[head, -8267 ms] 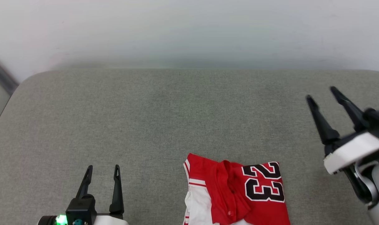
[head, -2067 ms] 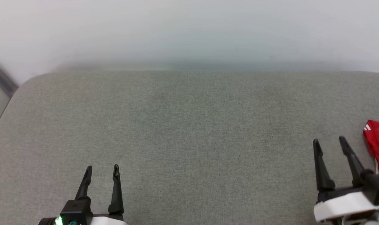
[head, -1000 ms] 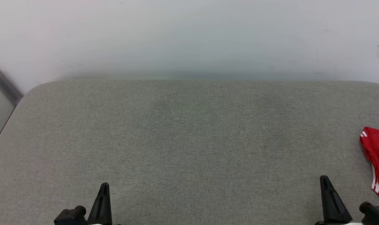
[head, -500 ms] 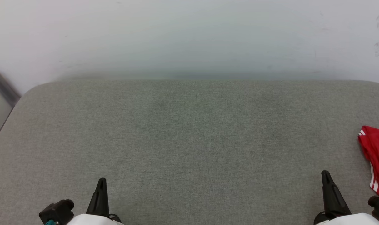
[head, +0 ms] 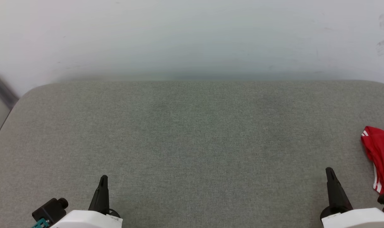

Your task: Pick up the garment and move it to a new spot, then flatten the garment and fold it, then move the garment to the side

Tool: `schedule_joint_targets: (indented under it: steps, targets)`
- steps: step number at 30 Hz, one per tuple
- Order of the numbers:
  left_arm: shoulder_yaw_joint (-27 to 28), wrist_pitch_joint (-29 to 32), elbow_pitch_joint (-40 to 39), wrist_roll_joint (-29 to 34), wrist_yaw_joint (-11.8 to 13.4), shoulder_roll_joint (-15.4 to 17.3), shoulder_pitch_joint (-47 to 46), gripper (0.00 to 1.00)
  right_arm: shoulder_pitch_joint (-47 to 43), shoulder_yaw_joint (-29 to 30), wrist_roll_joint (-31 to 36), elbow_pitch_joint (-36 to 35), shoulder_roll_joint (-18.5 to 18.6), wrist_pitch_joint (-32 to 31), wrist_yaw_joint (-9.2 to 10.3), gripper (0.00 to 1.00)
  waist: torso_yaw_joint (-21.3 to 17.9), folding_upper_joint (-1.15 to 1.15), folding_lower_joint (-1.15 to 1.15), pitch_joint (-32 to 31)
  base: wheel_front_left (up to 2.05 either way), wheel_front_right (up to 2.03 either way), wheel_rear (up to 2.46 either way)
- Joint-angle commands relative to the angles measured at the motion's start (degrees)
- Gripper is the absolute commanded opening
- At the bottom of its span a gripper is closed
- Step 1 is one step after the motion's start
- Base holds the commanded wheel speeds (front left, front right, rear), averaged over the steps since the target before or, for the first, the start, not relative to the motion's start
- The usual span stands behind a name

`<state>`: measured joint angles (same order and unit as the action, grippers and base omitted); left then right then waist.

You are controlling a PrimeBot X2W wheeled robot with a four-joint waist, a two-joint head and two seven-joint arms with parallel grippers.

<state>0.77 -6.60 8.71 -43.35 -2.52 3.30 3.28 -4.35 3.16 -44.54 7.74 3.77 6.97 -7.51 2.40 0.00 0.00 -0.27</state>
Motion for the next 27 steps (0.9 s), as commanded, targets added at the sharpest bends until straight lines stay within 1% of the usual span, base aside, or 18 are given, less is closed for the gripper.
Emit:
schedule_joint_targets:
  steps: [1,17,27]
  targets:
    - [0.43,0.51,-0.38,-2.35,-0.37,0.45,-1.53,0.0,2.04,0.12,-2.4,-0.3,0.59,-0.52,0.01,0.0,-0.05,0.0,0.0,0.01,0.0,0.0,0.0]
    - [1.39,3.39,1.02,-14.31,-1.58,0.52,-3.58,0.0,4.26,0.47,-14.13,1.28,0.63,-3.41,0.01,0.0,-0.48,0.0,0.0,0.09,0.0,0.0,0.0]
    - [1.98,4.89,1.71,-20.22,-2.21,0.54,-4.63,0.0,5.4,0.68,-19.99,2.11,0.6,-4.88,0.01,0.0,-0.73,0.0,0.0,0.14,0.0,0.0,0.0]
